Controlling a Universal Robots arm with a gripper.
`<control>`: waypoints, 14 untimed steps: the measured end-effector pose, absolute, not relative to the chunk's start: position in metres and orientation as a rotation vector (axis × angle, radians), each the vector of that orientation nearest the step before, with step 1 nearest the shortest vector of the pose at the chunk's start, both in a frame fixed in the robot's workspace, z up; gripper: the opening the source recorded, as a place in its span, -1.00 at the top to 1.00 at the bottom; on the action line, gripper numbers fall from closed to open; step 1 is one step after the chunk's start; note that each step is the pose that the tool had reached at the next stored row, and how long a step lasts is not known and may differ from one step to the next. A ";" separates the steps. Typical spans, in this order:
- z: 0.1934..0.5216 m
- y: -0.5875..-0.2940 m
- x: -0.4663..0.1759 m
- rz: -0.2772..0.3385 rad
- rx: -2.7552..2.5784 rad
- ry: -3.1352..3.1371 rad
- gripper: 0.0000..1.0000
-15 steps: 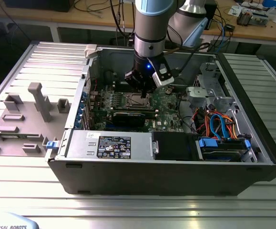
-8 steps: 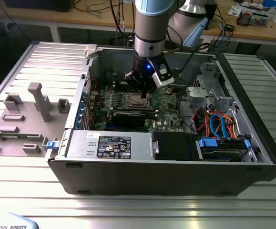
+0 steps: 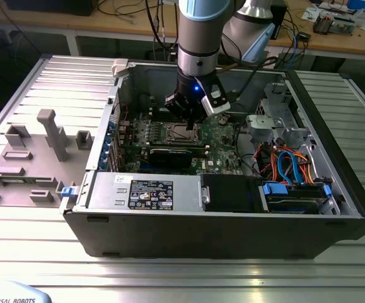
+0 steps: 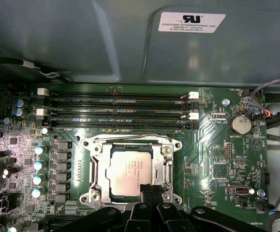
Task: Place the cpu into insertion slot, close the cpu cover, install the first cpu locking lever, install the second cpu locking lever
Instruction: 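Install the second cpu locking lever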
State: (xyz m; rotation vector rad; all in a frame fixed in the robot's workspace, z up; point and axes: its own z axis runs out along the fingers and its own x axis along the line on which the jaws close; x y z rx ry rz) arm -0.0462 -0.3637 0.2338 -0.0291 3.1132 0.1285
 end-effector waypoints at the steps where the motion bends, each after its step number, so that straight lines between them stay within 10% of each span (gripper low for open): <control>1: 0.234 -0.364 -0.046 0.128 -0.029 3.113 0.79; 14: 0.234 -0.389 -0.045 0.138 -0.028 3.125 0.79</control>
